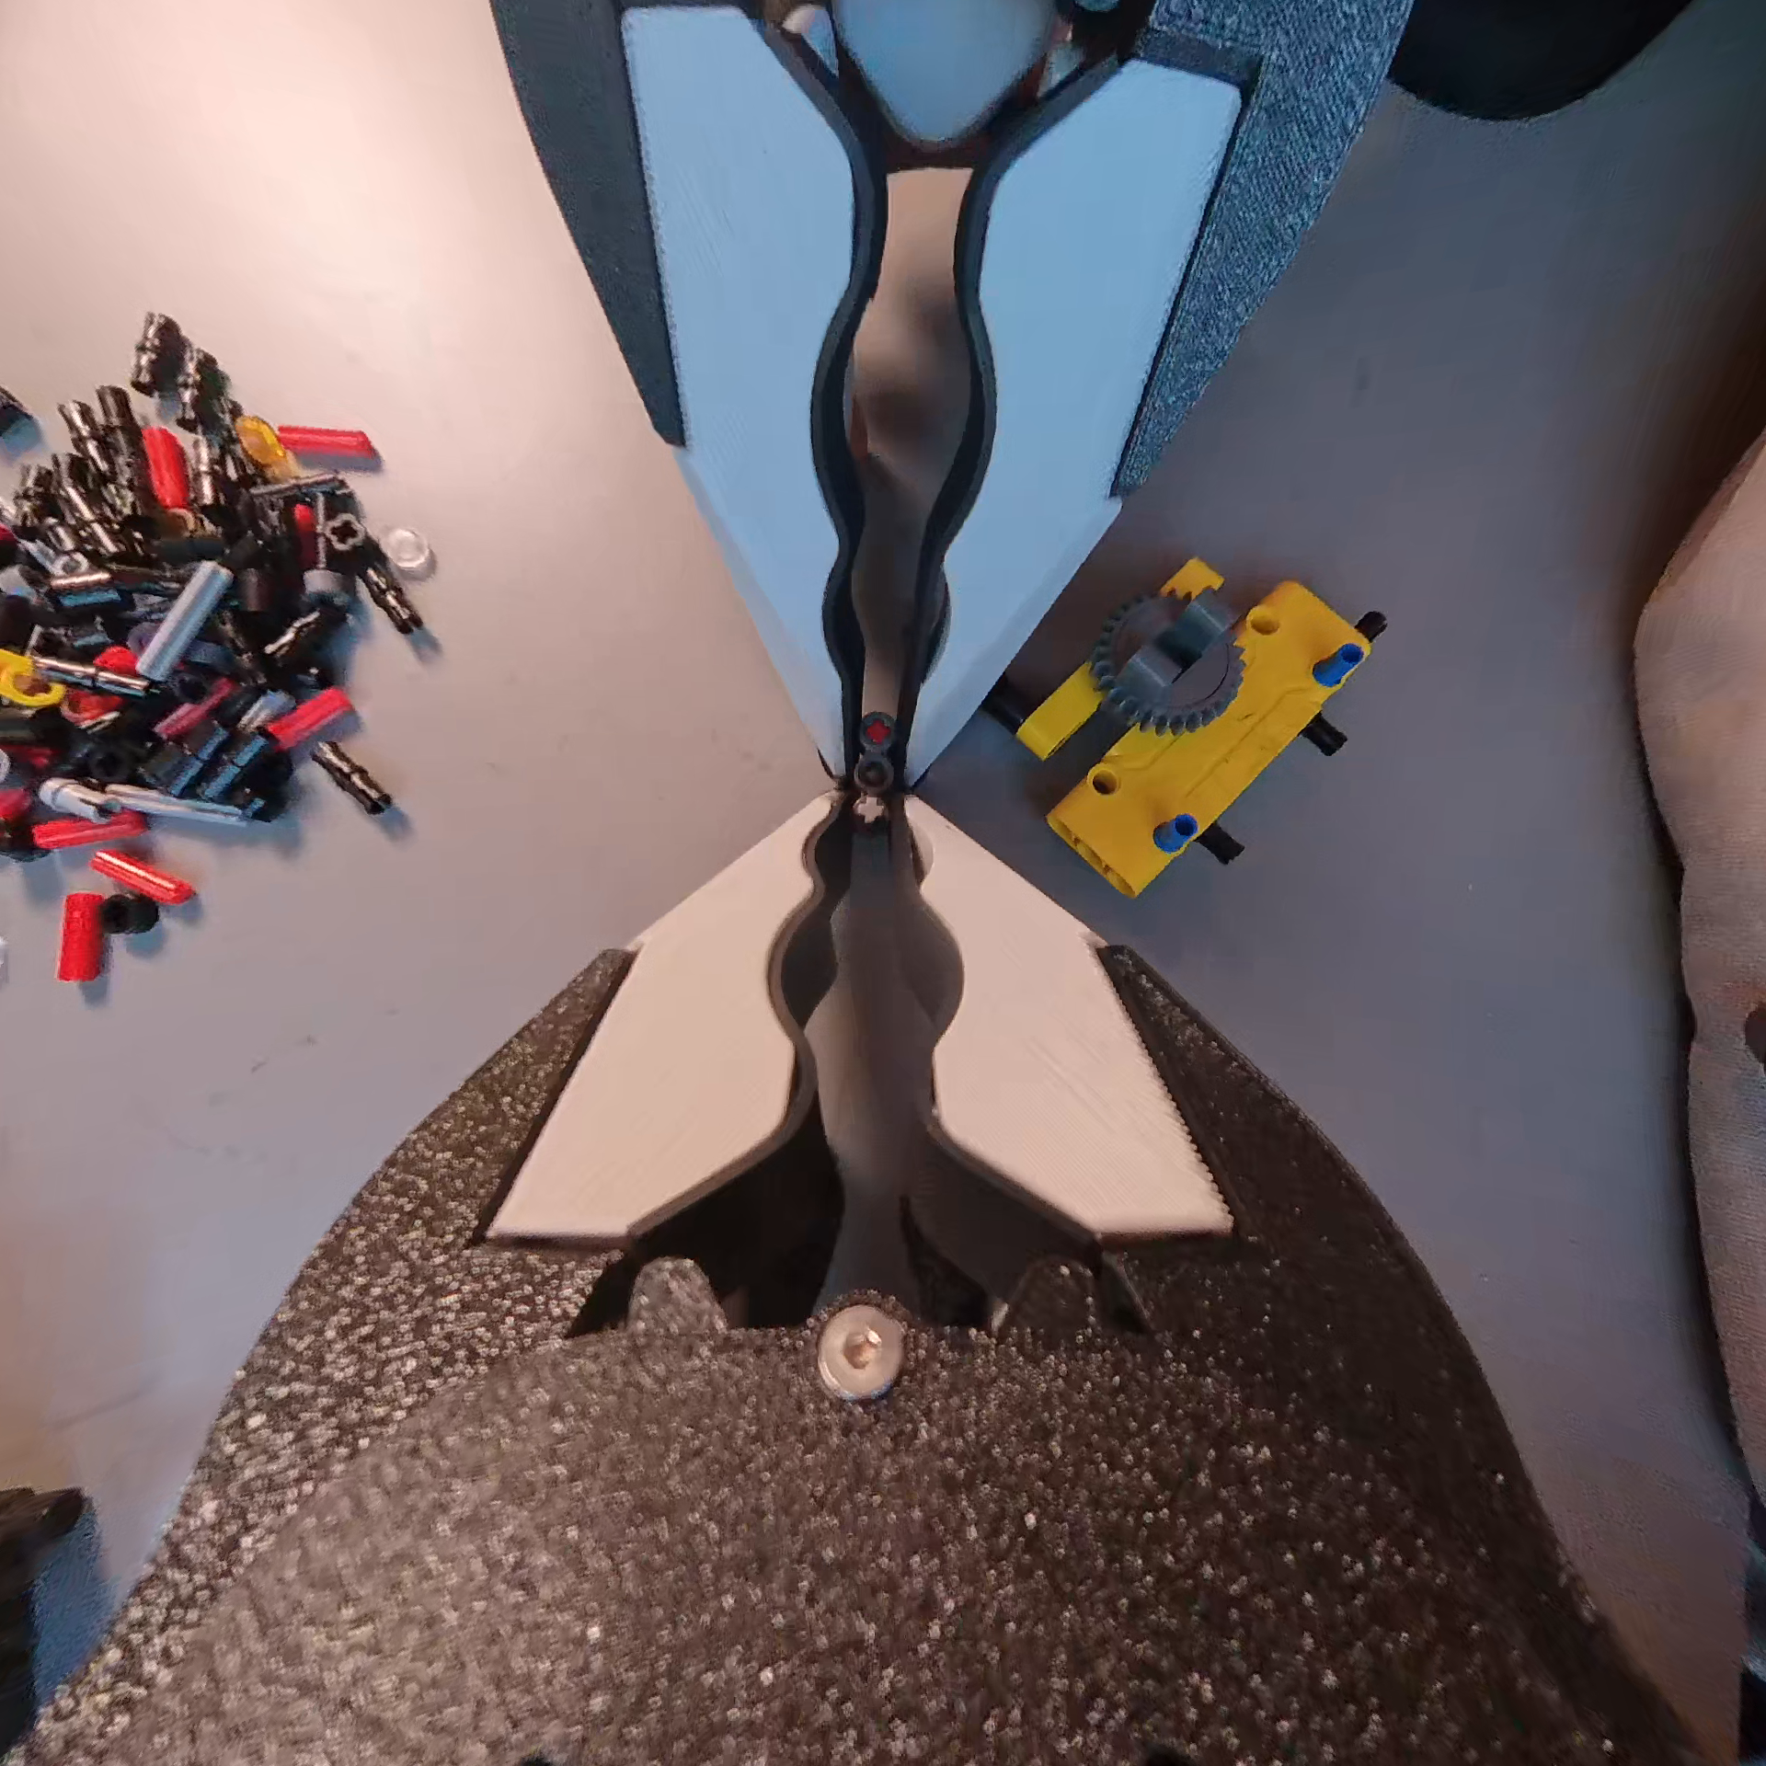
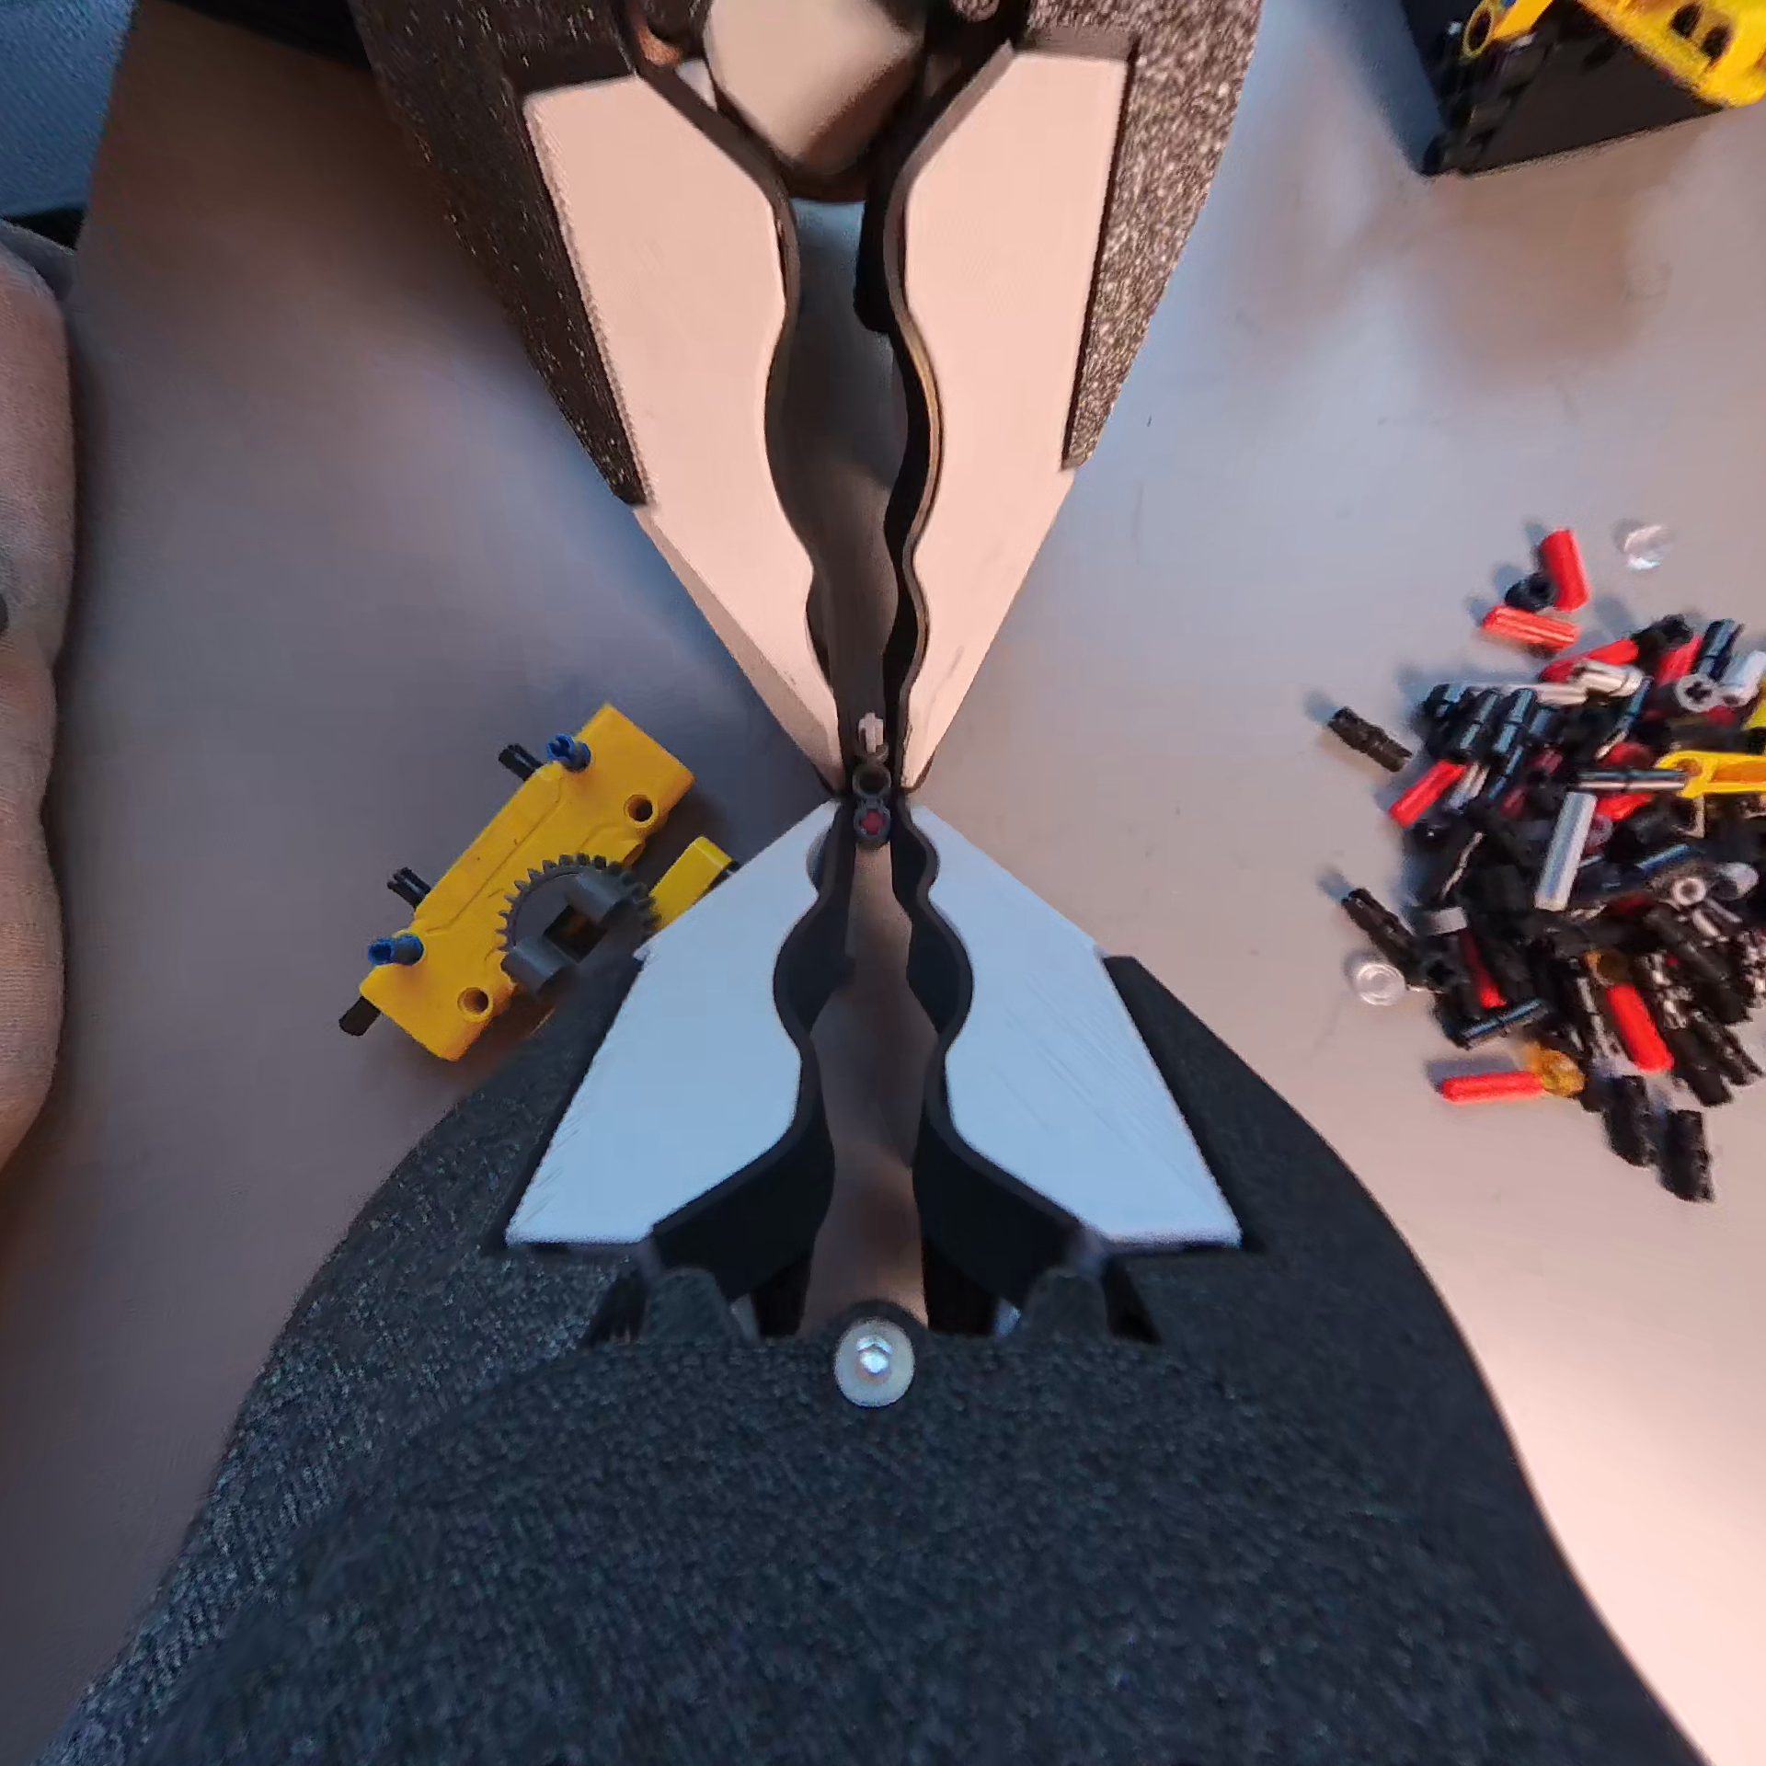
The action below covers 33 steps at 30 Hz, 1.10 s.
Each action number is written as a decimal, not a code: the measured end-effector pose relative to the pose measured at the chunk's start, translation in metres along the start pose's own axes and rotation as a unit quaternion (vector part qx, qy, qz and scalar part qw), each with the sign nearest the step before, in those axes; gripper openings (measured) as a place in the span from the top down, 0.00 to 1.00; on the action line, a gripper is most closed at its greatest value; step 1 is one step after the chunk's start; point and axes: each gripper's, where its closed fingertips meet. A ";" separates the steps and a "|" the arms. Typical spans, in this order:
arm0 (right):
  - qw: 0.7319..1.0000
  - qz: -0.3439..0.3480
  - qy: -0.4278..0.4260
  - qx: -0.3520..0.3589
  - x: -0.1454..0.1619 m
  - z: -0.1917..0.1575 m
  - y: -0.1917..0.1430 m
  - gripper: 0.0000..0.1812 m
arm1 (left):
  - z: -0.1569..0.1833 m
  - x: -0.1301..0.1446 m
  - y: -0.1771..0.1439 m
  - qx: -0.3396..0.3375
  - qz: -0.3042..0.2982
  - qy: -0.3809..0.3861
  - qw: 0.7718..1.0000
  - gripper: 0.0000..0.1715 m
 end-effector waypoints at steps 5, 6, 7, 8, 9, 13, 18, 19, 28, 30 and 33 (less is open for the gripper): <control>1.000 -0.004 -0.003 0.008 0.000 0.000 0.000 0.97 | 0.000 0.000 0.000 0.002 0.022 0.000 1.000 0.97; 1.000 0.001 0.004 0.005 -0.001 0.000 0.000 0.97 | 0.000 0.000 -0.001 0.007 0.028 -0.007 1.000 0.97; 1.000 0.004 0.010 0.001 -0.001 0.000 0.000 0.97 | 0.000 0.000 -0.001 0.006 0.026 -0.006 1.000 0.97; 1.000 0.004 0.007 0.001 -0.001 0.000 -0.001 0.97 | 0.000 0.000 0.000 0.000 0.019 0.005 1.000 0.96; 1.000 0.002 -0.004 0.003 0.000 0.000 -0.001 0.97 | 0.000 0.000 0.000 -0.003 0.014 0.011 1.000 0.96; 0.999 0.044 -0.003 -0.002 -0.018 0.000 -0.018 0.92 | 0.000 0.000 -0.001 0.004 0.020 0.002 1.000 0.97; 0.999 0.008 -0.028 0.019 -0.012 0.002 -0.014 0.96 | 0.000 -0.001 -0.001 0.004 0.014 0.005 1.000 0.97; 0.999 -0.001 -0.030 0.016 -0.010 0.001 -0.011 0.97 | 0.000 -0.001 -0.001 0.004 0.015 0.005 1.000 0.96; 0.997 -0.064 -0.042 0.017 -0.010 0.002 -0.010 0.99 | 0.000 0.001 -0.014 0.005 0.052 0.016 0.999 0.92; 0.995 -0.090 -0.046 0.008 -0.001 0.000 -0.006 1.00 | -0.002 -0.002 -0.021 0.003 0.074 0.006 0.997 0.95; 0.997 -0.072 -0.037 0.000 -0.006 -0.003 -0.002 1.00 | 0.001 0.008 -0.014 -0.004 0.047 0.023 0.999 0.97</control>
Point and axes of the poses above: each gripper's, where its closed fingertips meet, y out along the fingers, x out of its underside, z = x × y across the jaws, and after that the axes turned 1 degree about y, right-handed
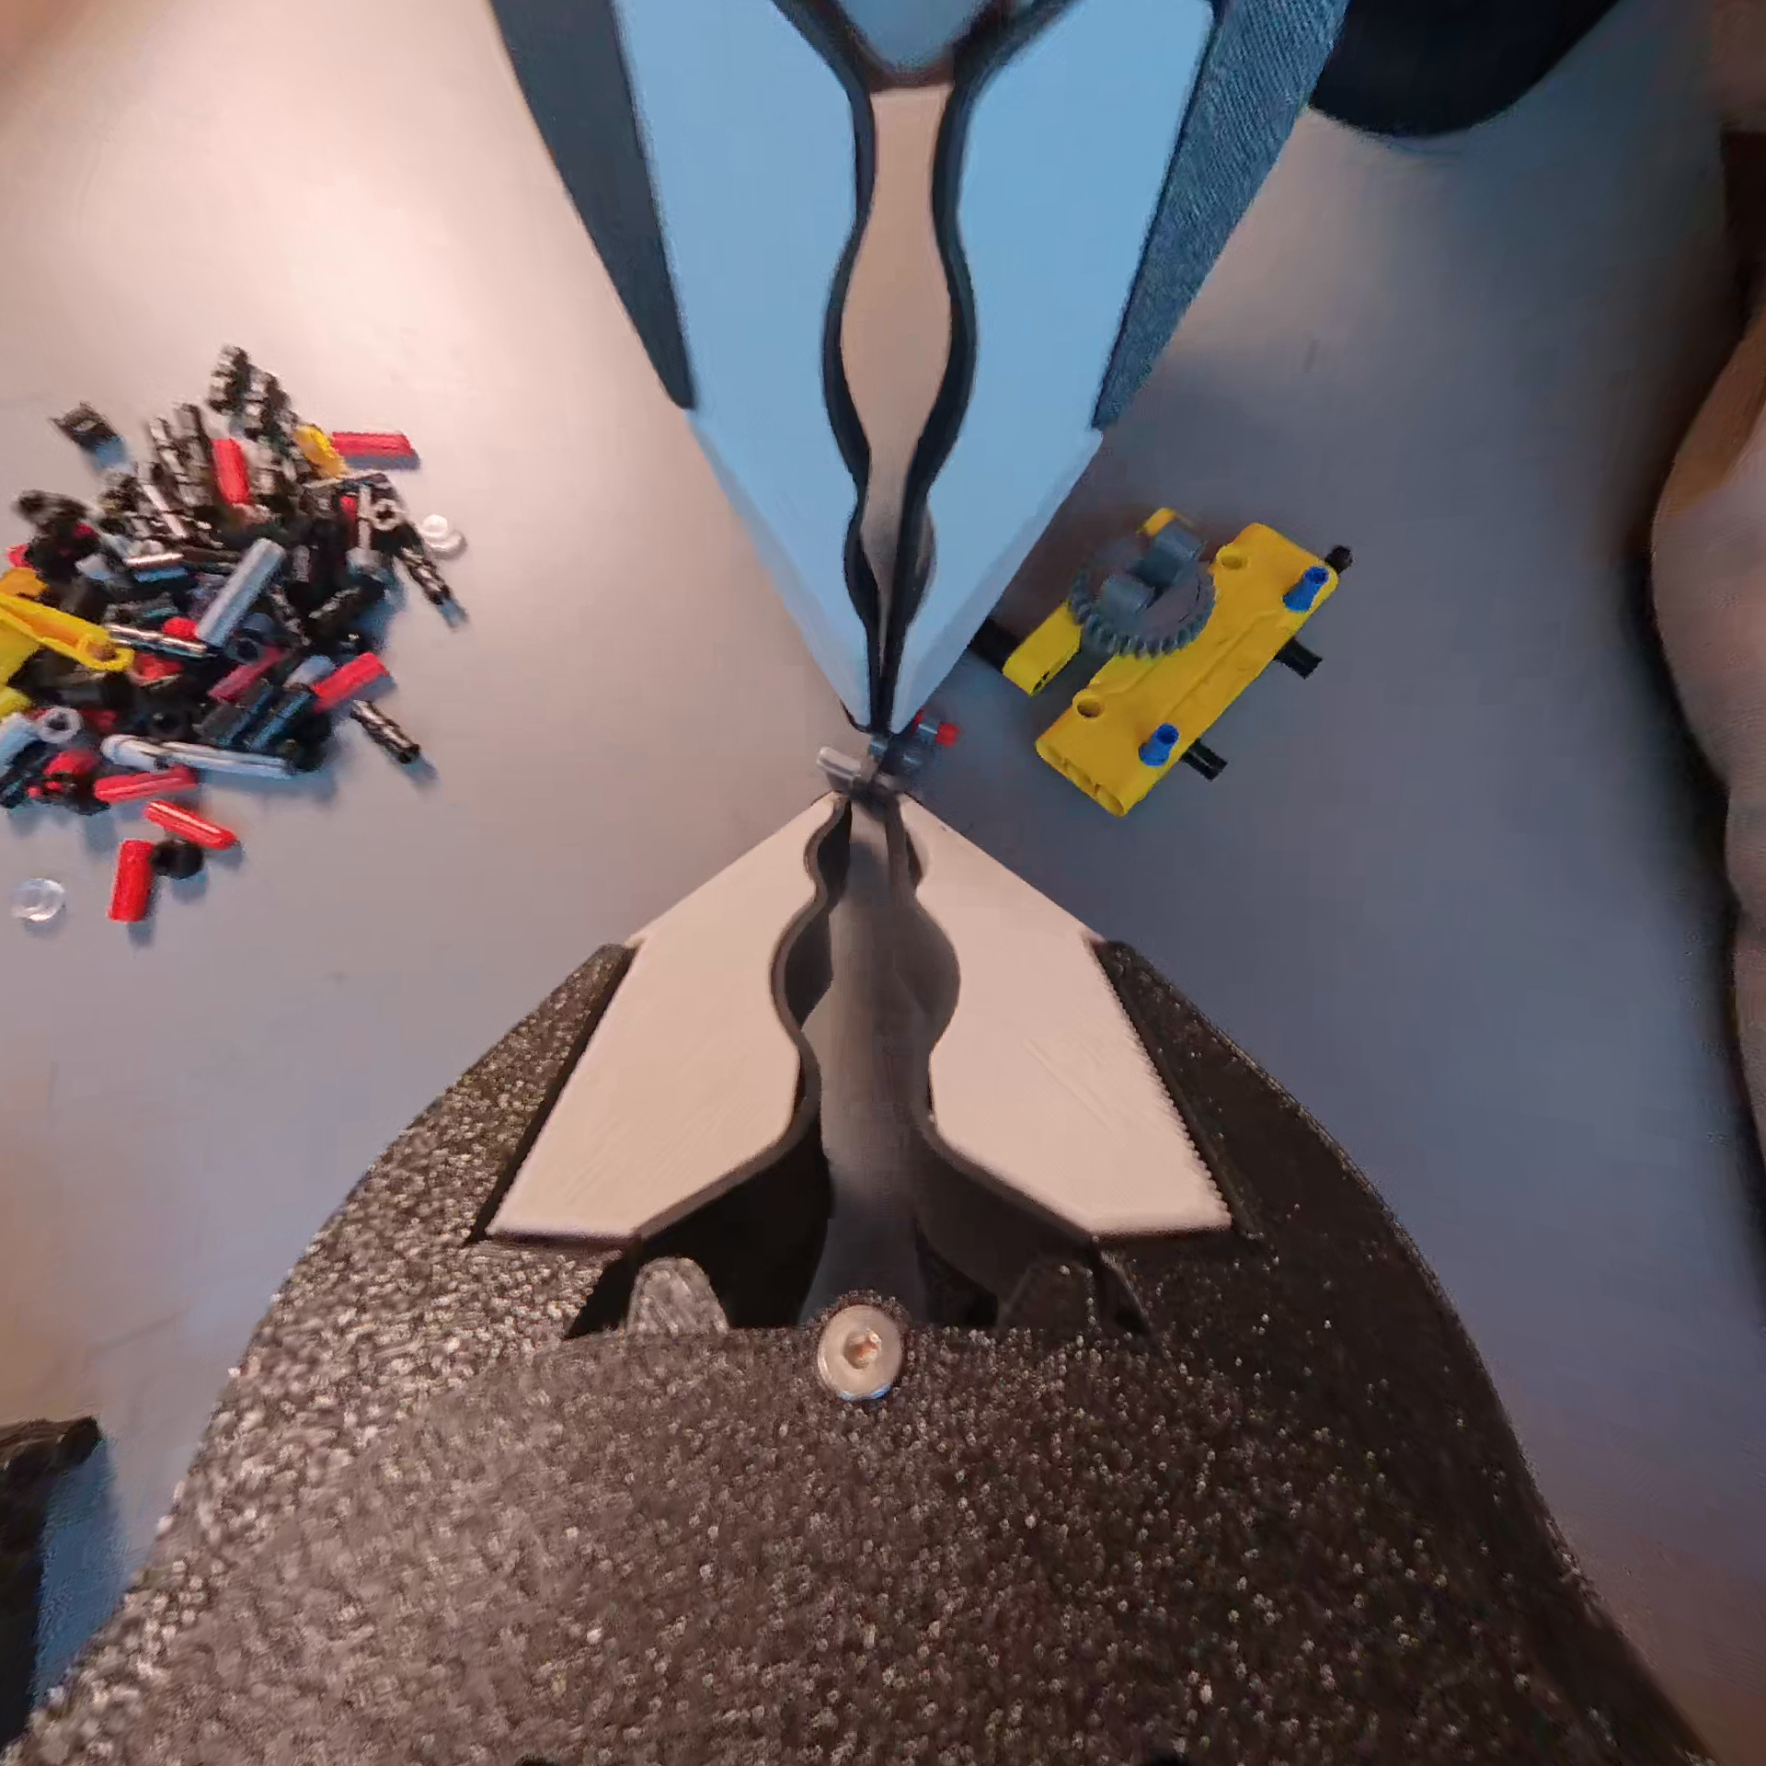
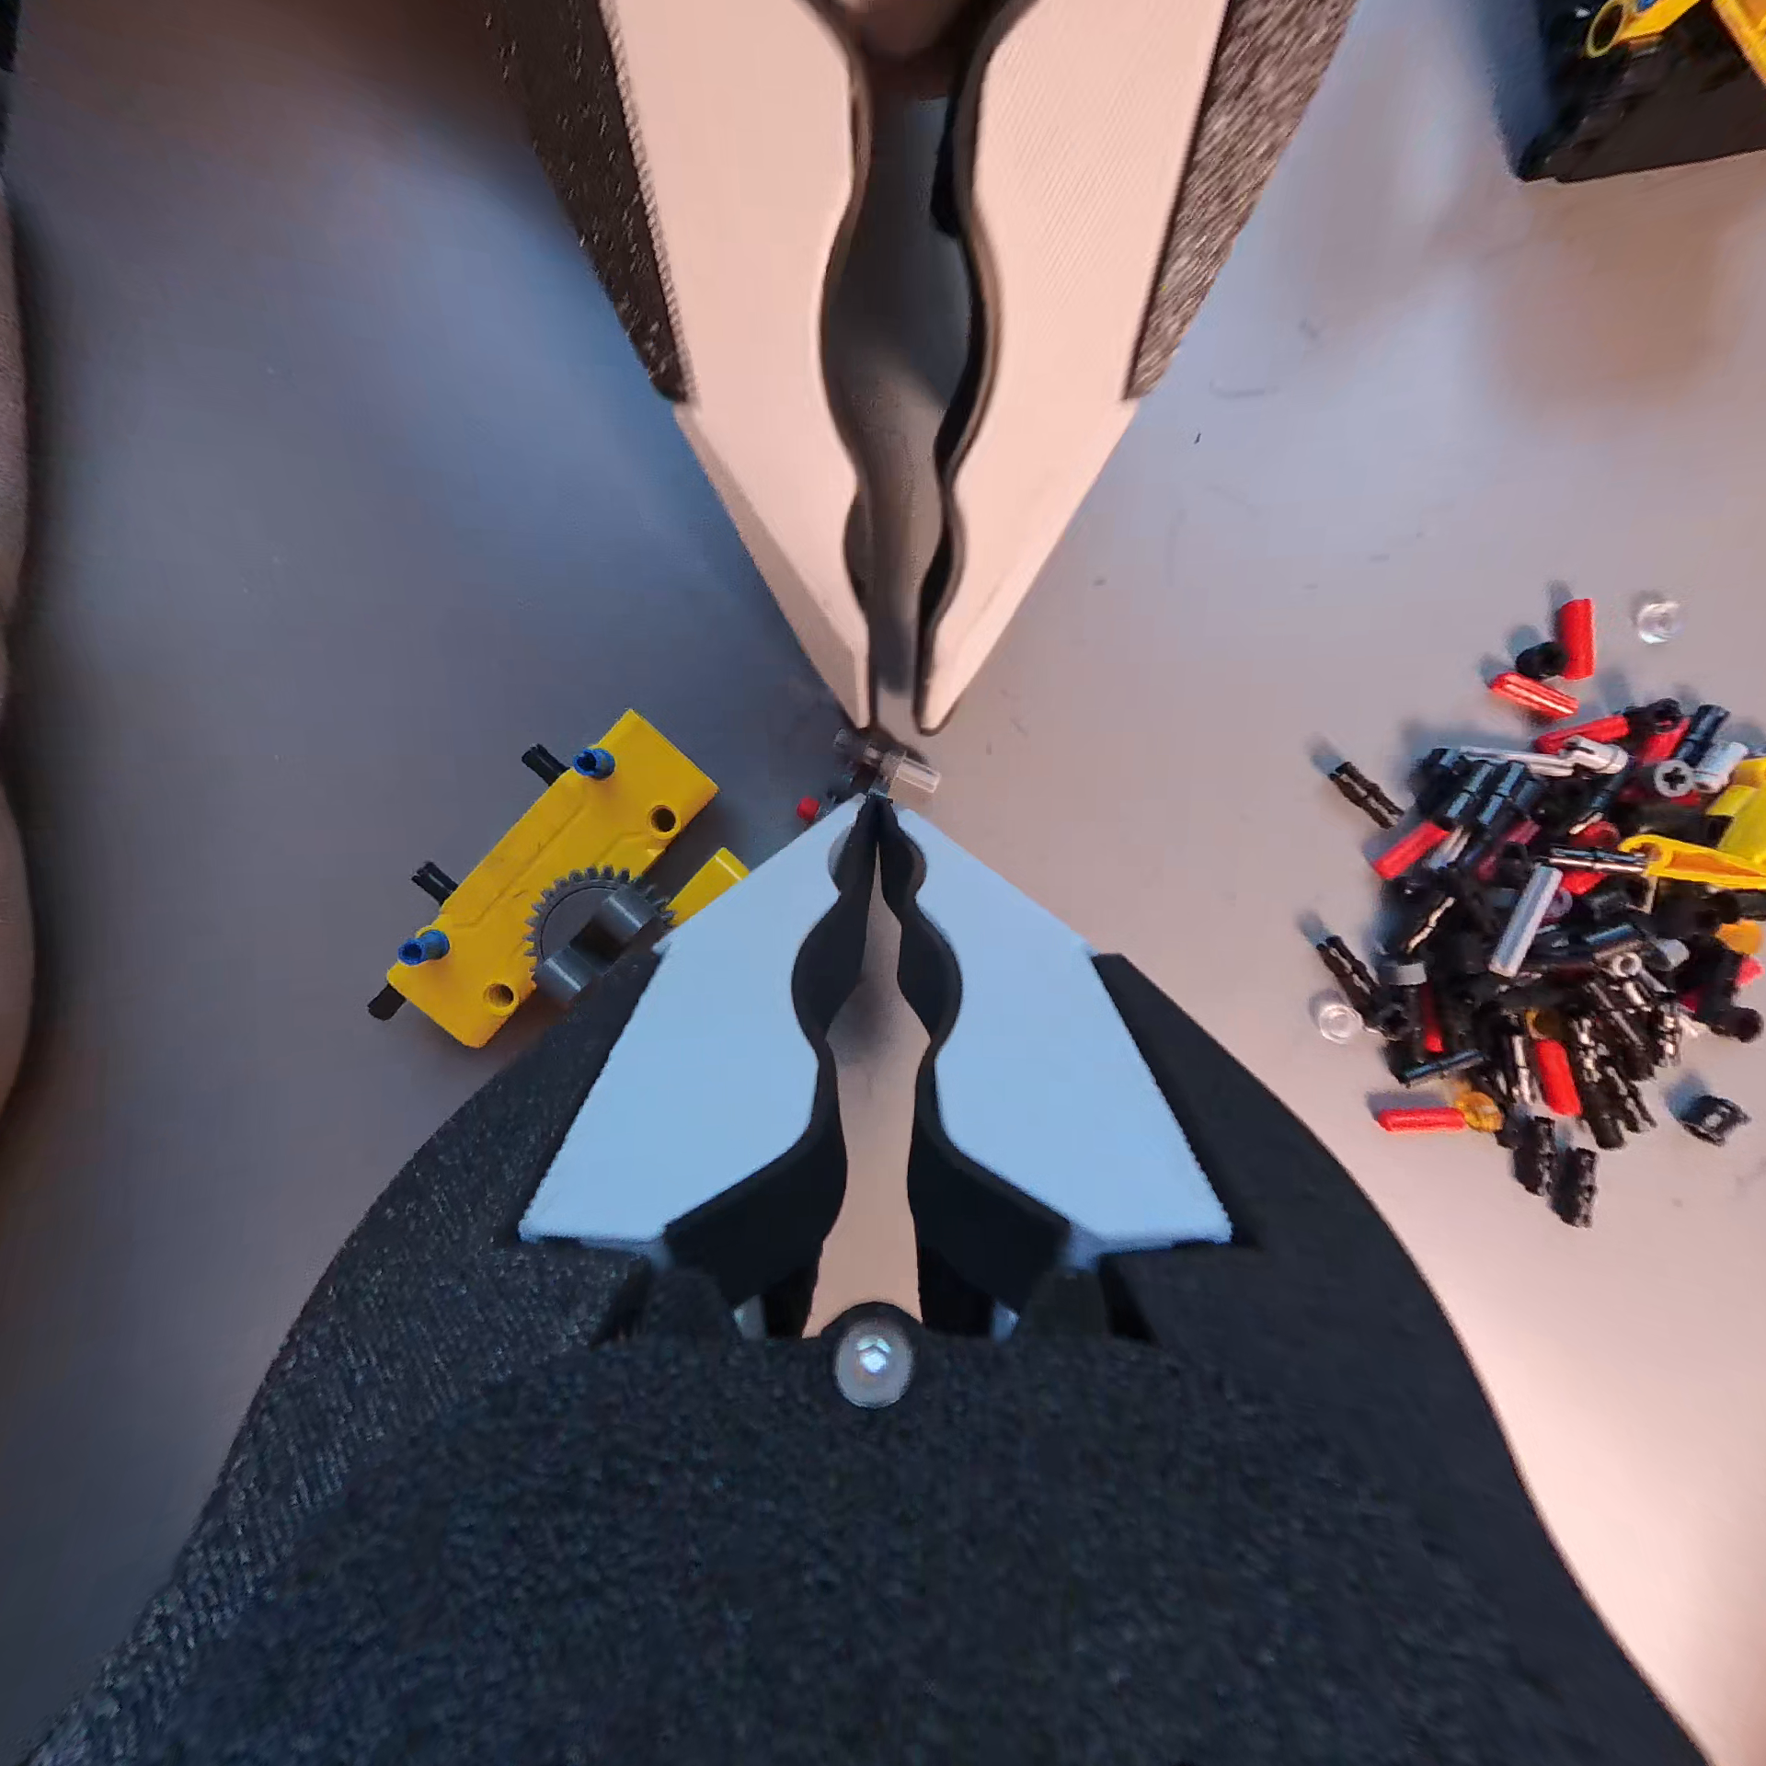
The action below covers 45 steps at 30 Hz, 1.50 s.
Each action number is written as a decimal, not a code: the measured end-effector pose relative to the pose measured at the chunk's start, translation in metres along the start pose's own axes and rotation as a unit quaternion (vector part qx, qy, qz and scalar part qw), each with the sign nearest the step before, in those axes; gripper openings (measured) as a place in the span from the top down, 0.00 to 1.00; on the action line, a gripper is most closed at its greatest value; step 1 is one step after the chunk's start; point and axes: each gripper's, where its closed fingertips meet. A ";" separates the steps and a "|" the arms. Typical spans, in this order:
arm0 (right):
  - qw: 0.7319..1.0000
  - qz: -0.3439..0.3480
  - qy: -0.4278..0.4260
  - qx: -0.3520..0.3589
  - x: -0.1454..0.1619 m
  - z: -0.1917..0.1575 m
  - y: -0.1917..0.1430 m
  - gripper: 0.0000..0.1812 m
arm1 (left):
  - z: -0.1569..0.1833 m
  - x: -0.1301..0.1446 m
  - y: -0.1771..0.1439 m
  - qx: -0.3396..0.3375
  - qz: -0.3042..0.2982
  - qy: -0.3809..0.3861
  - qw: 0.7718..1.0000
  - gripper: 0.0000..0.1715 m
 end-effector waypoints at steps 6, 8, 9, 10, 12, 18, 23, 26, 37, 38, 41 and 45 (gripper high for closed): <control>1.000 -0.009 -0.003 0.023 0.001 0.007 -0.001 1.00 | 0.006 0.001 -0.001 0.015 -0.001 -0.009 1.000 0.96; 0.999 -0.006 -0.003 0.035 0.000 0.011 -0.003 1.00 | 0.005 0.003 0.000 0.010 -0.005 -0.008 1.000 0.96; 0.999 0.002 0.002 0.035 -0.002 0.012 -0.005 1.00 | 0.005 0.004 0.000 0.008 -0.008 -0.005 1.000 0.96; 0.999 0.011 0.008 0.032 -0.004 0.013 -0.008 0.99 | 0.005 0.005 0.000 0.006 -0.009 -0.004 1.000 0.96; 0.999 0.016 0.014 0.026 -0.004 0.012 -0.011 0.96 | 0.003 0.005 0.000 0.002 -0.011 -0.006 1.000 0.96; 0.999 0.002 -0.034 0.019 0.004 0.000 0.004 0.90 | -0.006 0.003 -0.006 0.001 0.013 -0.032 0.999 0.95; 0.986 0.055 -0.142 0.062 -0.011 0.001 -0.007 0.94 | -0.009 -0.019 -0.023 0.050 0.107 -0.118 0.986 0.88; 0.960 0.075 -0.249 0.102 -0.024 -0.007 -0.020 0.94 | -0.002 -0.035 -0.034 0.127 0.164 -0.179 0.962 0.87; 0.950 0.245 -0.137 0.134 -0.062 0.006 -0.081 0.91 | -0.001 -0.072 -0.067 0.134 0.300 -0.159 0.931 0.97; 0.943 0.303 -0.069 0.122 -0.066 0.013 -0.095 0.90 | -0.004 -0.080 -0.075 0.122 0.333 -0.151 0.923 0.97; 0.885 0.454 0.100 0.038 -0.074 0.020 -0.122 0.90 | -0.012 -0.096 -0.093 0.085 0.406 -0.137 0.899 0.97; 0.841 0.518 0.156 -0.020 -0.083 0.014 -0.129 0.91 | -0.010 -0.108 -0.102 0.062 0.447 -0.119 0.885 0.97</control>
Point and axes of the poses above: each gripper's, where its closed fingertips meet, y out along the fingers, x out of its underside, z = x × y across the jaws, and after that the axes turned 1 degree about y, right-handed
